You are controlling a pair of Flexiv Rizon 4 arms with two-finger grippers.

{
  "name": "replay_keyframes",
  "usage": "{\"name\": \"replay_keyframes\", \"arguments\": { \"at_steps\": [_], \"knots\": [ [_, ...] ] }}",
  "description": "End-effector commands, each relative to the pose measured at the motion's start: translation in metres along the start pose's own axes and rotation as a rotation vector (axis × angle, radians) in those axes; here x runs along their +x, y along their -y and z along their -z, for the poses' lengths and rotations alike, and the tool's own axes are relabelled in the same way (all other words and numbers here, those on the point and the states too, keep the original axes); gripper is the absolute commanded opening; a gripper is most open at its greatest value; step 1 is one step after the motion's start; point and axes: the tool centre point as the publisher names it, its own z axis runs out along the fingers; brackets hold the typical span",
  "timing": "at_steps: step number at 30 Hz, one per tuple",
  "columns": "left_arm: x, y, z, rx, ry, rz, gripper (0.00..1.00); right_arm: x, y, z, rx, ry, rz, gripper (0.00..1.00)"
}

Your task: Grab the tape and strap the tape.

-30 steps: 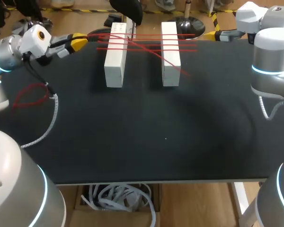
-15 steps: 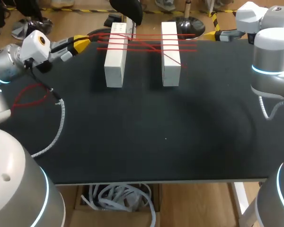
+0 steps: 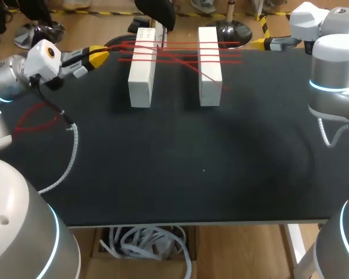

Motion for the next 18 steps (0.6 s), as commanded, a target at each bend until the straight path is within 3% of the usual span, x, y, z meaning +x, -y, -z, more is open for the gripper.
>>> {"name": "replay_keyframes", "arguments": {
  "at_steps": [1, 18],
  "knots": [
    [-0.0042, -0.0032, 0.0018, 0.007, -0.068, 0.007, 0.0, -0.0001, 0.0002, 0.0, -0.001, 0.0, 0.0, 1.0],
    [-0.0019, -0.0026, 0.0025, 0.027, -0.04, 0.052, 0.0, -0.0001, 0.0002, 0.0, -0.001, 0.0, 0.0, 1.0]
  ]
}}
